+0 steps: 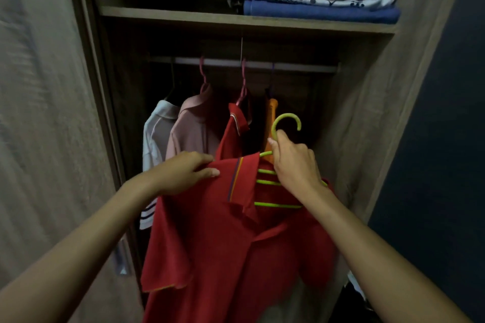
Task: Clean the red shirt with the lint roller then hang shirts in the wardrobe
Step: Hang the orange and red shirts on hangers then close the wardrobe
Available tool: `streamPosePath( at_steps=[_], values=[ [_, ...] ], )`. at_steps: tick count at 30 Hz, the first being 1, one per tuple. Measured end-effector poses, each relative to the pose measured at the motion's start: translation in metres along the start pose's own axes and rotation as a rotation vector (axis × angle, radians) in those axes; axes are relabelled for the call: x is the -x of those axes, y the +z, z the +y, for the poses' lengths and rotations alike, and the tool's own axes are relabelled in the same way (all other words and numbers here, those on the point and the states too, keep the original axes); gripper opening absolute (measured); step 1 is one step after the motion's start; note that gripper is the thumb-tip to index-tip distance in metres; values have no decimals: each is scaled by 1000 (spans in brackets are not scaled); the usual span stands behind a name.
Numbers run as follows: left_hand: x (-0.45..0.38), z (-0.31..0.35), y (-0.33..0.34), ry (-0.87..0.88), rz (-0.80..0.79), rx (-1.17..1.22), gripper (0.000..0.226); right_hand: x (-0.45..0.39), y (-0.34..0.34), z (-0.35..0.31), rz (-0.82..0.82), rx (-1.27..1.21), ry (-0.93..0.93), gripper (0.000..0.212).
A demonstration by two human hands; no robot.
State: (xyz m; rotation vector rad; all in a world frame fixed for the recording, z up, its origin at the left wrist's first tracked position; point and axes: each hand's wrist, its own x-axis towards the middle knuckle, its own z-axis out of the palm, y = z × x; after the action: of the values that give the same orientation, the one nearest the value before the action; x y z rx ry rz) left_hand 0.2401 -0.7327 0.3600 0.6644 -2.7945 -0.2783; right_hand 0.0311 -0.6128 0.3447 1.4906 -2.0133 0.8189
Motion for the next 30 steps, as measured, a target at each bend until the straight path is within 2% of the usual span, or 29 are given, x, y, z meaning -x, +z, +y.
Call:
streamPosePath(
  at_steps=[2,5,7,9,11,13,15,19,23,25,27,28,30],
  values=[
    [0,-1,10,52,113,19,24,-1,0,-4,-6,-58,33,27],
    [1,-6,16,87,236,55,29,-1,6,-7,3,-361,153,19],
    [3,-8,18,87,283,80,30,2,6,-3,84,-518,217,28],
    [6,-12,19,75,294,117,29,8,2,9,123,-517,278,39],
    [10,-17,19,70,301,161,23,13,1,30,28,-408,409,50],
    [13,-22,18,76,321,173,24,15,1,49,-155,-296,569,59],
    [13,-26,20,71,326,185,24,14,2,59,-225,-280,640,59],
    [11,-21,23,76,309,223,26,6,-1,62,-125,-268,591,37],
    [4,-7,27,85,315,209,25,4,2,50,-108,-270,494,37],
    [2,0,31,84,345,204,27,12,-6,41,4,-336,497,39],
    [1,6,34,65,384,214,28,24,-15,31,194,-356,514,21],
    [1,11,36,52,402,223,28,31,-17,24,175,-399,533,14],
    [0,26,41,48,451,235,25,47,-22,3,-111,-701,633,34]
  ],
)
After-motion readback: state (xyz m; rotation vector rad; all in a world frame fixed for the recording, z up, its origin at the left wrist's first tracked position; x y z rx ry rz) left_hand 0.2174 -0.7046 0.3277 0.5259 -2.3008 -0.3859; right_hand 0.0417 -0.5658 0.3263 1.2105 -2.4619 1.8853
